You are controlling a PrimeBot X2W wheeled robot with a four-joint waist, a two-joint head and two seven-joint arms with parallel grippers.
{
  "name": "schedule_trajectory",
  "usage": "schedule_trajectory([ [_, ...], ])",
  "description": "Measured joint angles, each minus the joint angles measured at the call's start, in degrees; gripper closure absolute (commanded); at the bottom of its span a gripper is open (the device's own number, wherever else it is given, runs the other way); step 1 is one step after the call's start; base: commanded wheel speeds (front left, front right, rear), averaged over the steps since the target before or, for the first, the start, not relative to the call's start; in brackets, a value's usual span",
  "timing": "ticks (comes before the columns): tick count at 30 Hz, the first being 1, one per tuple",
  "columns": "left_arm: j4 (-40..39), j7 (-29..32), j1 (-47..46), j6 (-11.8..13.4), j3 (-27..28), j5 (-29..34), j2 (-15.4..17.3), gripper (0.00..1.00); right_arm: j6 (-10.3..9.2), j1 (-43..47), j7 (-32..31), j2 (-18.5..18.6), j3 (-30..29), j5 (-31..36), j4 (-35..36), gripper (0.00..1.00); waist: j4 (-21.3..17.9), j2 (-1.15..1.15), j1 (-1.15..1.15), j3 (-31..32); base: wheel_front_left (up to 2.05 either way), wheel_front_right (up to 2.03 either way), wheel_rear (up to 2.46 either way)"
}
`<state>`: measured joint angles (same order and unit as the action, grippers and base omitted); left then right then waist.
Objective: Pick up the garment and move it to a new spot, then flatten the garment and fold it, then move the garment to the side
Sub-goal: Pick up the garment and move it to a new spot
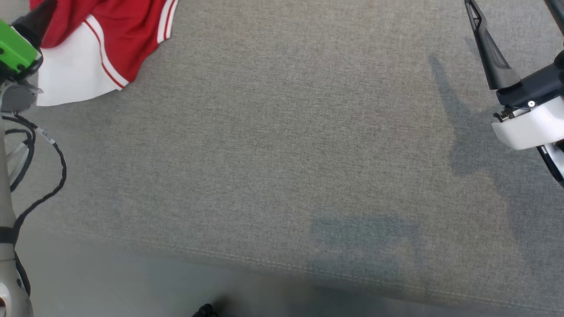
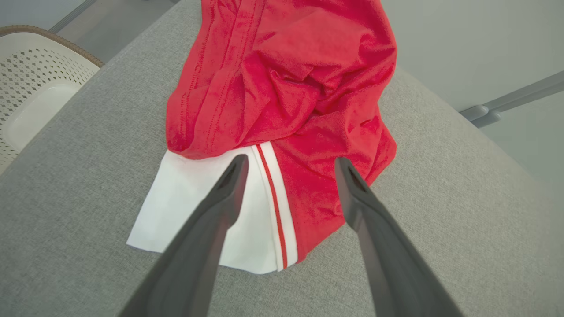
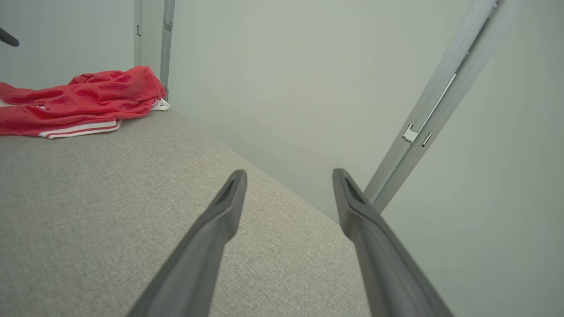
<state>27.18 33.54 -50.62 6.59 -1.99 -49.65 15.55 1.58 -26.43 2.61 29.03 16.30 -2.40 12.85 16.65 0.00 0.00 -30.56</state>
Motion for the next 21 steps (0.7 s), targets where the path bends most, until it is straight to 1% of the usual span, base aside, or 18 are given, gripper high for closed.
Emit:
schedule_trajectory([
  [6, 1.01, 1.31, -4.87, 0.00, 0.01, 0.05, 0.20, 0.00, 0.87, -3.21, -1.57, 1.05, -1.16, 0.41, 3.01, 0.00, -2.28, 0.00, 0.00, -4.90, 0.00, 0.00, 0.00],
  [10, 2.30, 1.23, -7.36, 0.04, 0.81, 0.07, 0.04, 0.00, 0.87, -5.11, -2.16, 1.92, -2.19, 0.66, 4.69, 0.00, -3.64, 0.00, 0.00, -8.21, 0.00, 0.00, 0.00],
  [16, 5.65, -0.37, -9.04, 0.07, 1.21, 0.62, -0.58, 0.00, 0.87, -6.01, -2.16, 2.49, -2.76, 1.40, 4.71, 0.00, -5.70, 0.00, 0.01, -12.31, 0.00, 0.00, 0.00],
  [18, 6.59, -1.48, -9.98, 0.07, 1.15, 2.10, 0.87, 0.00, 0.88, -6.07, -2.16, 2.50, -2.81, 1.46, 4.80, 0.00, -6.93, 0.00, 0.00, -13.54, 0.00, 0.00, 0.00],
  [19, 6.59, -1.48, -9.98, 0.07, 1.15, 2.10, 0.87, 0.00, 0.88, -6.07, -2.16, 2.50, -2.81, 1.46, 4.80, 0.00, -6.93, 0.00, 0.00, -13.54, 0.00, 0.00, 0.00],
  [20, 7.54, -2.72, -10.91, 0.07, 1.01, 3.44, 1.67, 0.00, 0.87, -6.14, -2.16, 2.50, -3.01, 1.46, 4.86, 0.00, -7.70, 0.00, 0.01, -14.21, 0.00, 0.00, 0.00],
  [21, 7.76, -2.96, -11.25, 0.07, 0.76, 4.14, 1.72, 0.00, 0.86, -6.14, -2.16, 2.64, -3.34, 1.46, 4.88, 0.00, -8.00, 0.00, 0.01, -14.54, 0.00, 0.00, 0.00],
])
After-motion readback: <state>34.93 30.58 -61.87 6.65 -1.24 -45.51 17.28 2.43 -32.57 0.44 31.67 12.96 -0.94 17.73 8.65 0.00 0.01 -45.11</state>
